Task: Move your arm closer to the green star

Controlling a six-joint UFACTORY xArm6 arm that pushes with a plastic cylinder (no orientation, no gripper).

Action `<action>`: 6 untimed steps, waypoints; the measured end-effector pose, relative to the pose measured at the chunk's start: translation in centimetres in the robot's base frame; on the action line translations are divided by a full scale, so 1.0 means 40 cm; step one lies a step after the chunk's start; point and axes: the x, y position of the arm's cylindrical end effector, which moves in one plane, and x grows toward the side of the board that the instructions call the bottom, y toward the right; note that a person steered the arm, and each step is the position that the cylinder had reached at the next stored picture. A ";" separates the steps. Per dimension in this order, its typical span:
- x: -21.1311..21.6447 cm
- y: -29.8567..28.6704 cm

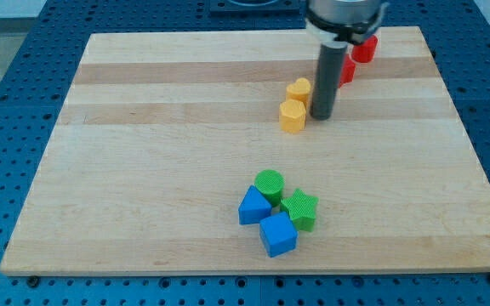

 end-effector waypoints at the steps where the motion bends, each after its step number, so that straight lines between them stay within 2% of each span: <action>1: 0.017 -0.020; 4: 0.091 -0.131; 5: 0.205 -0.011; 6: 0.335 0.190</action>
